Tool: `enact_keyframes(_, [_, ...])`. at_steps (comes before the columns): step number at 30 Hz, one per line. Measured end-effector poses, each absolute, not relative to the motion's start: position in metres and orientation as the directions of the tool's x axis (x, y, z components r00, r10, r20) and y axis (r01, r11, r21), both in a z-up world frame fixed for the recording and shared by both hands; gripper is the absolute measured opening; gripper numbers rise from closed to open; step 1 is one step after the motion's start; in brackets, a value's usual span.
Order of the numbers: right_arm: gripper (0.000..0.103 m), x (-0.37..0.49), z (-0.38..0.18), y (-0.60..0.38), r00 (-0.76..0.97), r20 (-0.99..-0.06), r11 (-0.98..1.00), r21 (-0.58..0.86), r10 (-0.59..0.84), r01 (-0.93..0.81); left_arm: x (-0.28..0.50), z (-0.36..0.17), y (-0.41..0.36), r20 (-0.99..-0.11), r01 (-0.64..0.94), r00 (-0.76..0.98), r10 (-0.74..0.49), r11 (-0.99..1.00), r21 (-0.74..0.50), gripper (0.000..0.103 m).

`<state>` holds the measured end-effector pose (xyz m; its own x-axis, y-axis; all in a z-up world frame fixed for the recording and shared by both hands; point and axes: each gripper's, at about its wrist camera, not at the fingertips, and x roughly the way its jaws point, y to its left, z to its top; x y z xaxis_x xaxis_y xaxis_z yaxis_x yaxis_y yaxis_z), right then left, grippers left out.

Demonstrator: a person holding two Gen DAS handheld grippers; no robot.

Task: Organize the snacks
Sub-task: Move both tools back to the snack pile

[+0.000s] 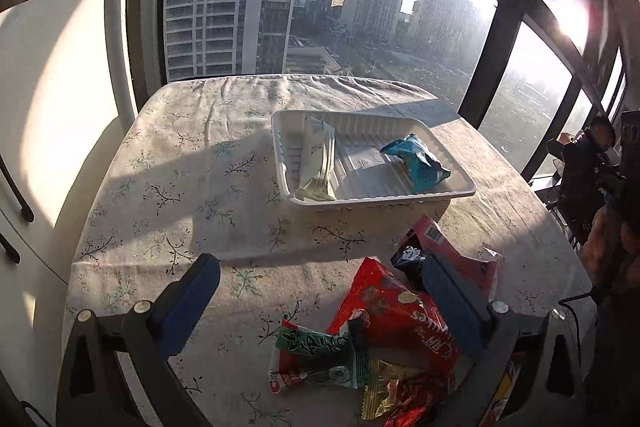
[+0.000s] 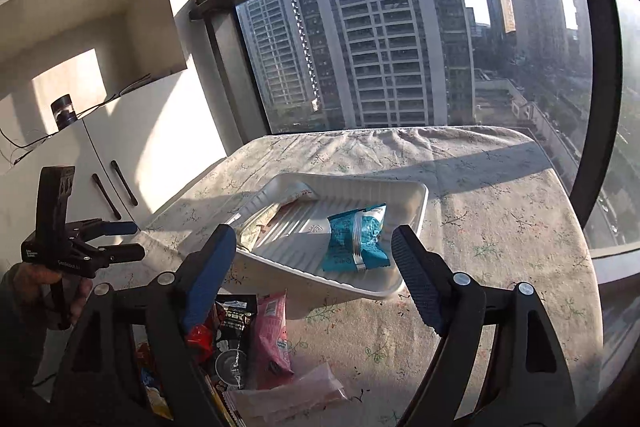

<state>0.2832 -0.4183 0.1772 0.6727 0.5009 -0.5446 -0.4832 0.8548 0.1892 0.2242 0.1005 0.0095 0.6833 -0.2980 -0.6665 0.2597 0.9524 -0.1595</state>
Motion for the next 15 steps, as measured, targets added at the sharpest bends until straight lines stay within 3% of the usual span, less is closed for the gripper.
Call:
enact_keyframes(4, [0.086,0.216,0.175,-0.434,0.665,-0.508,0.827,0.210,0.547,-0.521,0.168,-0.010,0.082,-0.637,0.342,0.697,-0.329,0.934,-0.108,0.103])
enact_keyframes(6, [0.086,0.182,0.167,-0.438,0.647,-0.508,0.812,0.219,0.569,-0.541,0.149,-0.018,0.073,-0.668,0.367,0.666,-0.331,0.926,-0.092,0.103])
enact_keyframes(10, [0.086,0.128,0.133,-0.441,0.603,-0.545,0.798,0.242,0.582,-0.552,0.118,-0.016,0.052,-0.646,0.474,0.656,-0.390,0.879,-0.049,0.103])
enact_keyframes(15, [0.086,0.091,0.098,-0.437,0.541,-0.601,0.786,0.270,0.589,-0.556,0.108,-0.016,0.008,-0.699,0.649,0.583,-0.414,0.755,0.094,0.103])
